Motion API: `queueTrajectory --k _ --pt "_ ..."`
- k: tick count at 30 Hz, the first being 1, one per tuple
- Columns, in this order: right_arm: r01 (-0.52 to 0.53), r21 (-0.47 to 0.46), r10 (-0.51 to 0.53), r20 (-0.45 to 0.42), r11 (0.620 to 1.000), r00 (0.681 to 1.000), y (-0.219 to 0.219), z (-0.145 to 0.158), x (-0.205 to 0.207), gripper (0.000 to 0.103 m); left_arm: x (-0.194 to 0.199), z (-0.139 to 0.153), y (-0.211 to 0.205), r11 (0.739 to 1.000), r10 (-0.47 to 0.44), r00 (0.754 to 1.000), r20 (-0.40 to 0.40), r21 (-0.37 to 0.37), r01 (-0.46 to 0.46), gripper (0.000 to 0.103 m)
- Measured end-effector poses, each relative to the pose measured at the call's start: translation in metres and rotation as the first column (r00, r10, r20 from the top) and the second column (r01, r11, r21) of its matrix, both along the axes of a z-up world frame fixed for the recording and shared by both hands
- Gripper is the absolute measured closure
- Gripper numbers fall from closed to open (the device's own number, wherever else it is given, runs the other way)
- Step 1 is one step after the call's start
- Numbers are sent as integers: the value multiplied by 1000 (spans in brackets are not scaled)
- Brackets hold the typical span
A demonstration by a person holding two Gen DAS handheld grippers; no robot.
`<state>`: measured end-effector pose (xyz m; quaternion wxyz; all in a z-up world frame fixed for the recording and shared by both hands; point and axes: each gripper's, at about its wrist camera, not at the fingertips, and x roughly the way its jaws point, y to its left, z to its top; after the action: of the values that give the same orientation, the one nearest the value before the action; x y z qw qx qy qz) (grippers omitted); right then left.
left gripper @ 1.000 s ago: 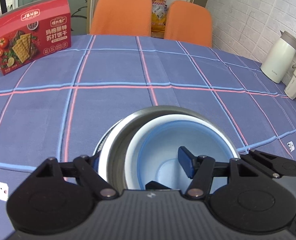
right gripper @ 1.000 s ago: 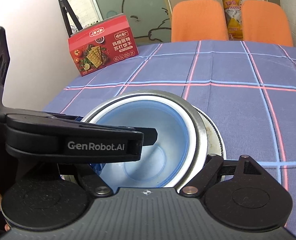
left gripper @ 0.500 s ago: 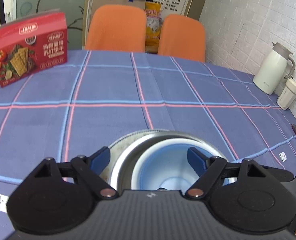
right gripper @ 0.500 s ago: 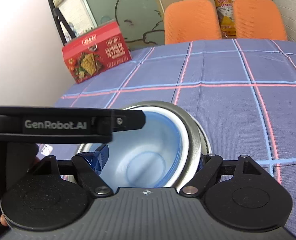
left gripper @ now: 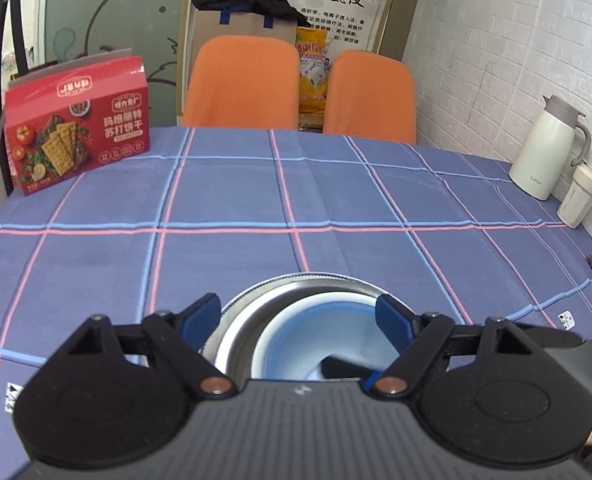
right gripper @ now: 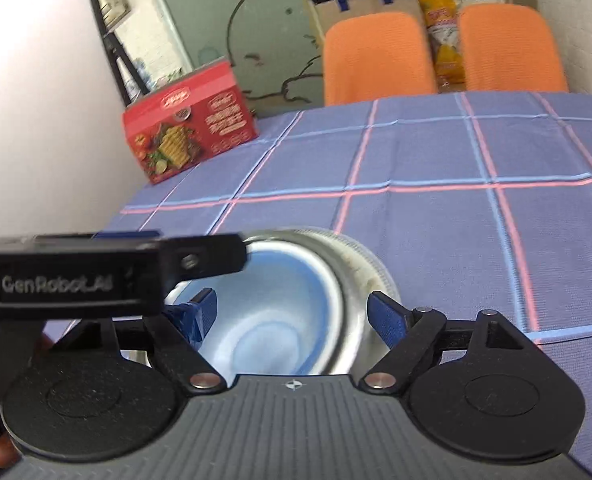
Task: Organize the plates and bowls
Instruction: 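Lift the nested bowls with the left tool and carry them toward the plate stack, then lower the nested bowls onto the plate stack and open the left tool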
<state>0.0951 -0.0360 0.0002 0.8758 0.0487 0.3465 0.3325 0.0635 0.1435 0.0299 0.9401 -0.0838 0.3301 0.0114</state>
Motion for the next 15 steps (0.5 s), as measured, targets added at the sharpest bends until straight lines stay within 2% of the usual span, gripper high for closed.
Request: queueTrajectory --k 8,15 --pt "87 -12 -86 46 996 995 -36 6 -14 34 -7 -3 -12 1000 -1 1000 1 12 1 20" --pt "170 -21 -167 100 985 981 -64 10 -42 34 -36 0 -31 1000 1 999 41 -5 -1 20"
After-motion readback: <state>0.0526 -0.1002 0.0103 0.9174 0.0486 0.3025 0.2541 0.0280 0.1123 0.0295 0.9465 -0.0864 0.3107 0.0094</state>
